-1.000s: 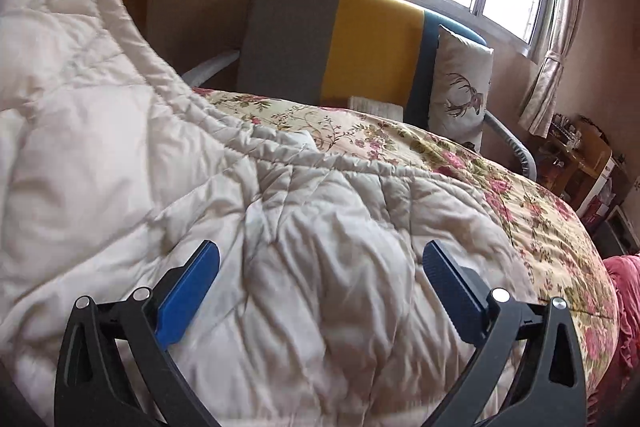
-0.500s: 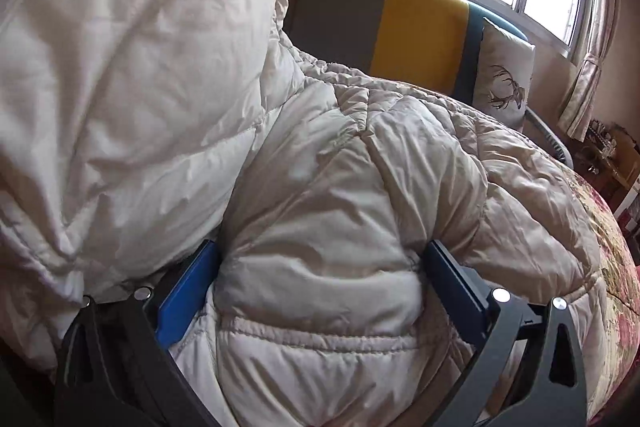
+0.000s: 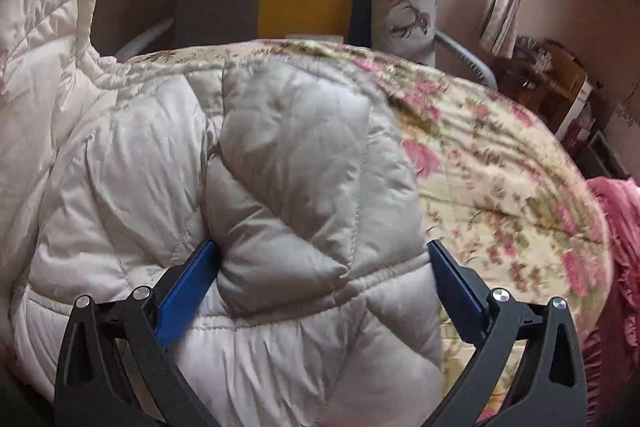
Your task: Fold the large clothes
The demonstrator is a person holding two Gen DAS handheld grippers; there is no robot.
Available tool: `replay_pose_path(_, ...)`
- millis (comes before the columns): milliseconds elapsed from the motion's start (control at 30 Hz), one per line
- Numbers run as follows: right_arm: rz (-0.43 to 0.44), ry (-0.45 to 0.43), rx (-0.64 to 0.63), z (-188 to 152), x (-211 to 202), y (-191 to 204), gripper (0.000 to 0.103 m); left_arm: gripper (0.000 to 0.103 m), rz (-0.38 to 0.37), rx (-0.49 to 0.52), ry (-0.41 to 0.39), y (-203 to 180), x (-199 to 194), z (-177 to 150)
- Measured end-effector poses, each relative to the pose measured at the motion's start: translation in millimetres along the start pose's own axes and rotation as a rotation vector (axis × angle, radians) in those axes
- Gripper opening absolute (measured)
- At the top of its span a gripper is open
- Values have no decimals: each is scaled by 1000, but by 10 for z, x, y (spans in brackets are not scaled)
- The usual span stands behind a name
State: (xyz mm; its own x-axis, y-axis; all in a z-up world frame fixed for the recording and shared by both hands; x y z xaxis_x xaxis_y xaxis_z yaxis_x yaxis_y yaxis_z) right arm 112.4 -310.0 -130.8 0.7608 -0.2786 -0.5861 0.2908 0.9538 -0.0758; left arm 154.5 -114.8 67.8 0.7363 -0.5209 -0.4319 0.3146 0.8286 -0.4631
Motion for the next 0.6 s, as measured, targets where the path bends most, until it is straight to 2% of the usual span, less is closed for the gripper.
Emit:
replay_pose_path(133, 1, -53, 20, -94, -8, 13, 101, 34, 2, 54, 20, -269, 221, -163)
replay_pose_path(333, 50, -44, 66, -57, 75, -40, 101, 36, 23, 142, 42, -593, 593, -499)
replay_pose_path(400, 80, -24, 94, -33, 140, -106, 101, 39, 24, 169, 59, -686, 704, -610)
replay_pose_path(467, 140, 27, 161, -33, 186, -189, 101, 40, 20, 209, 59, -771, 819, -731)
replay_pose_path(533, 183, 94, 257, -16, 207, -358, 101, 46, 4, 240, 57, -811, 899, -849)
replay_pose_path(600, 177, 110, 397, 52, 160, -644, 101, 48, -14, 280, 22, -829, 952, -995)
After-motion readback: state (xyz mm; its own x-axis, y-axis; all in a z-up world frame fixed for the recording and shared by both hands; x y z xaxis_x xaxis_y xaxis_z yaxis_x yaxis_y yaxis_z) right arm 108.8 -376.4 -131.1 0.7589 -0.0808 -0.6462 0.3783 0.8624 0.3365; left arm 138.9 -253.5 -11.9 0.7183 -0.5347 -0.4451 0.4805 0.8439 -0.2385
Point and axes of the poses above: each gripper's, at about its wrist camera, not at the fingertips, and x roughly the way its jaws point, y to its left, z to its top, the point moved 6 cm from there along x, roughly the way its jaws point, and after that the axes turned 12 degrees about -y, right-handed, at the moved point
